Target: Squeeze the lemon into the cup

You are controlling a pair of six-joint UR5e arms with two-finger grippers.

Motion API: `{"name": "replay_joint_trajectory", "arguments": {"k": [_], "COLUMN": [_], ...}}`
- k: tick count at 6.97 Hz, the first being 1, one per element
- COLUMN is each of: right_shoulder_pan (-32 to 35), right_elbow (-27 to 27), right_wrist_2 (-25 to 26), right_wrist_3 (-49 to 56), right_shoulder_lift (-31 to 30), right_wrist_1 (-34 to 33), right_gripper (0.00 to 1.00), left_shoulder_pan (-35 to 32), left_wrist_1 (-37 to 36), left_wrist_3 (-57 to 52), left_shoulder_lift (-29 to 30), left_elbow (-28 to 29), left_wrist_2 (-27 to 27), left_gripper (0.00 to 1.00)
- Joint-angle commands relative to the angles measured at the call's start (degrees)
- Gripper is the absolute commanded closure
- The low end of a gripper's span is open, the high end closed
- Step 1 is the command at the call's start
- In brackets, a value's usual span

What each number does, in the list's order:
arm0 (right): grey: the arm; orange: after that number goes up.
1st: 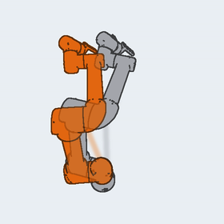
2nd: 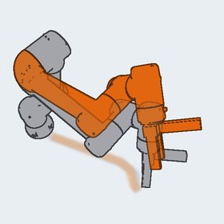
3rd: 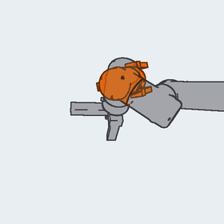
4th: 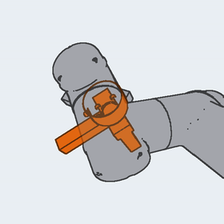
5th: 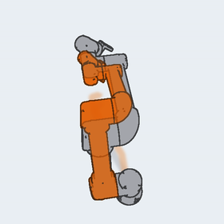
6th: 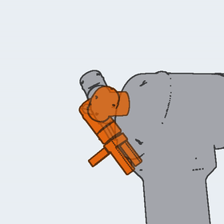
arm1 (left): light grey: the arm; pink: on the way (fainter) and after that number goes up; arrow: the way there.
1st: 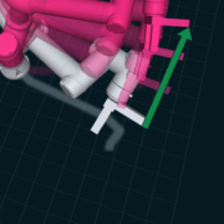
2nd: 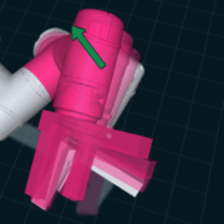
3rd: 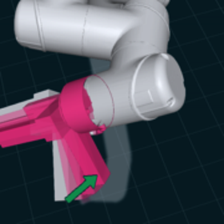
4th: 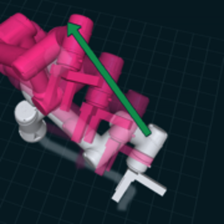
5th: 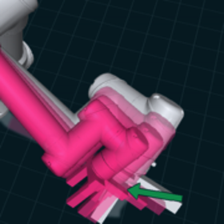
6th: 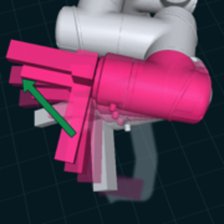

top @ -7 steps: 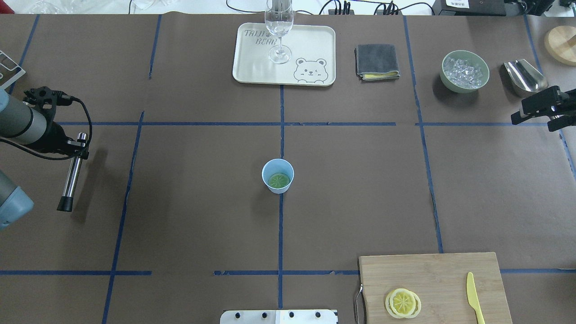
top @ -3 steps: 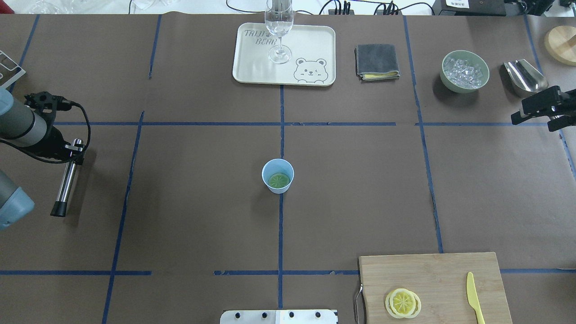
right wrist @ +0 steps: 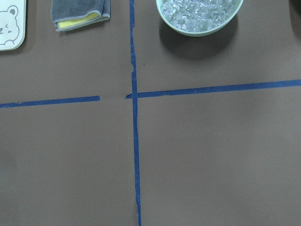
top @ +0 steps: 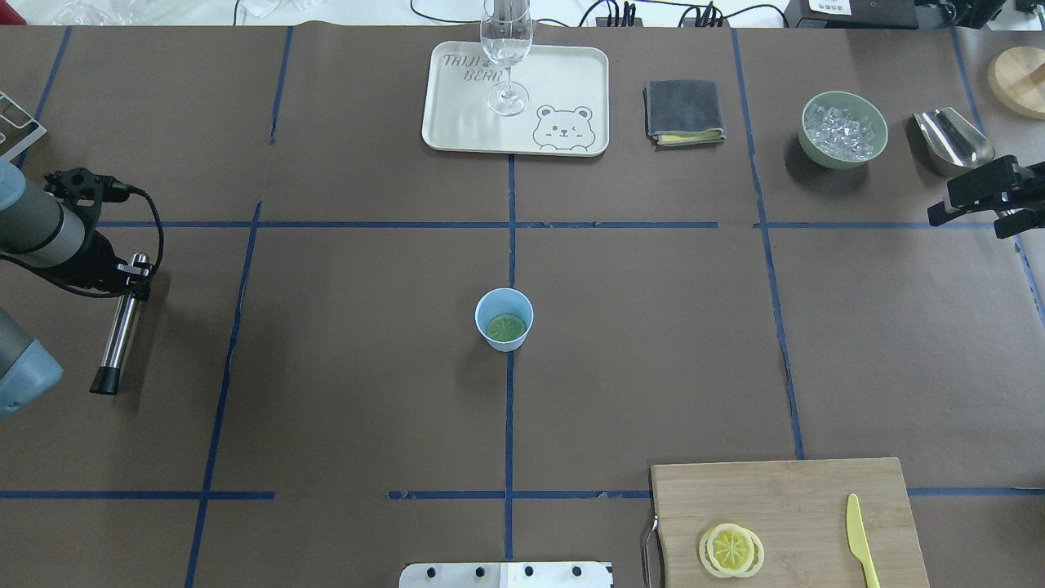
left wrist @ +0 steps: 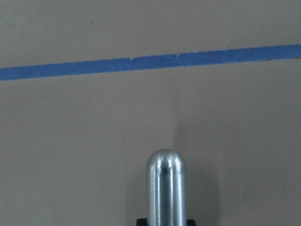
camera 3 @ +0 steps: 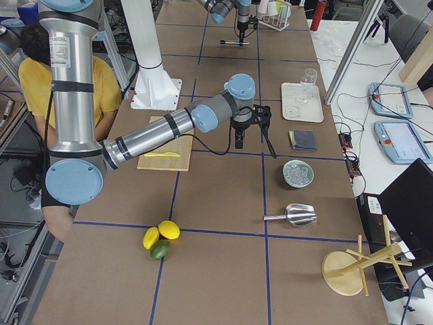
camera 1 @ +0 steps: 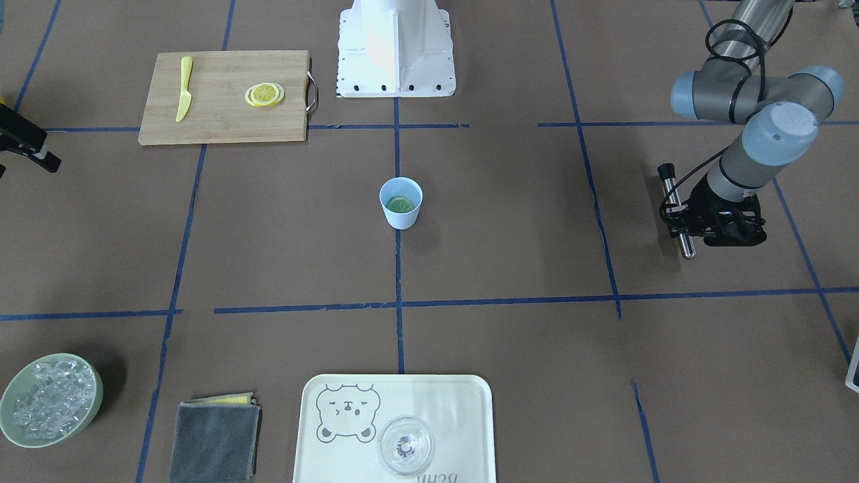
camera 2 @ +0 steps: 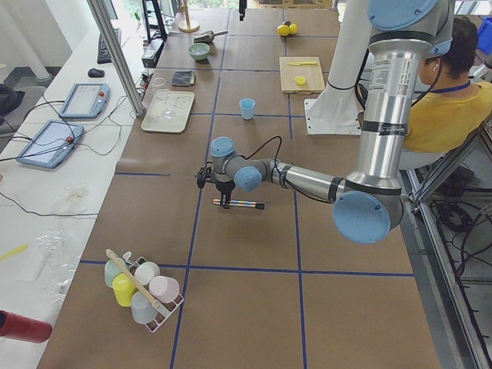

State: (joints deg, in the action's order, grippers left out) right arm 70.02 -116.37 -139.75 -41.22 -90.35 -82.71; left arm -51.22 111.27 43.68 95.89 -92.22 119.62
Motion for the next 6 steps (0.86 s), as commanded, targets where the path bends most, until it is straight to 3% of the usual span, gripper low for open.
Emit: {"name": "replay_joint_trajectory", "arguments": {"k": [1,2,4,5,6], "right_shoulder_pan": [0.0,-0.1,0.0,0.0,0.0], "right_elbow": [0.0,-0.1,-0.3,-0.4,-0.4], "right_wrist_2": [0.0,0.0,0.0,0.0,0.0], "right_wrist_3": [0.0,0.0,0.0,0.0,0.0], "right_shoulder_lift": [0.0,0.0,0.0,0.0,0.0], "right_wrist_1": [0.0,0.0,-0.1,-0.1,-0.1], "right_gripper": [0.00,0.00,0.00,0.00,0.00], "left_shoulder_pan": [0.0,0.0,0.0,0.1,-0.1], "left_wrist_1": [0.1,0.1,0.1,0.1,0.2], "left_wrist_3": [0.0,0.6,0.6,0.6,0.4], "left_shoulder_lift": [0.0,0.0,0.1,0.1,0.0], "left_elbow": [0.1,0.1,0.2,-0.1,-1.3], "left_wrist_2": [0.1,0.1,0.1,0.1,0.2], "left_gripper": [0.99,0.35,0.18,0.04,0.00]}}
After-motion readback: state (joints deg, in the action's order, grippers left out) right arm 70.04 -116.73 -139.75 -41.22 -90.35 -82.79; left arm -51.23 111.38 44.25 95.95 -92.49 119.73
